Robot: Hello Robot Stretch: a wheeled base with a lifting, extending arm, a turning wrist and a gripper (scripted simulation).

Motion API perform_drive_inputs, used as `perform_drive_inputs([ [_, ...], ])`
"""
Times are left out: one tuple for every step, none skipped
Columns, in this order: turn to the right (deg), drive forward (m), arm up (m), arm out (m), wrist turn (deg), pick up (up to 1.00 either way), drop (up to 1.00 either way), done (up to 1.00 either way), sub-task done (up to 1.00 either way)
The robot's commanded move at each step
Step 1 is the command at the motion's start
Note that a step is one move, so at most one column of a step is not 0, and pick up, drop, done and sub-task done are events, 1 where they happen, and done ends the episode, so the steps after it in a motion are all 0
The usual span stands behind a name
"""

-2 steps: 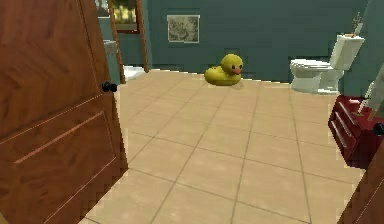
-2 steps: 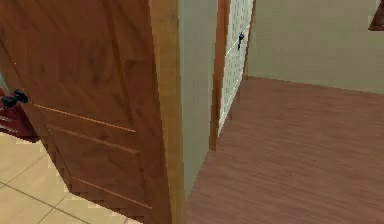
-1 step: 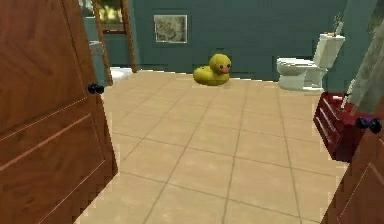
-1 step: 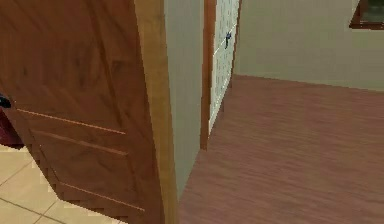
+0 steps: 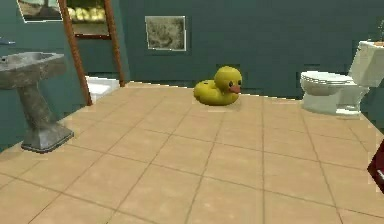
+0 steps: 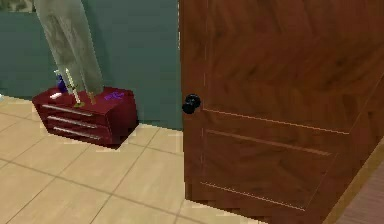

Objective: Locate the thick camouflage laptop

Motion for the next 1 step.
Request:
perform_drive_inputs([
  [0.0, 0.55, 0.0, 0.0, 0.0, 0.0, 0.0, 0.0, 0.0],
])
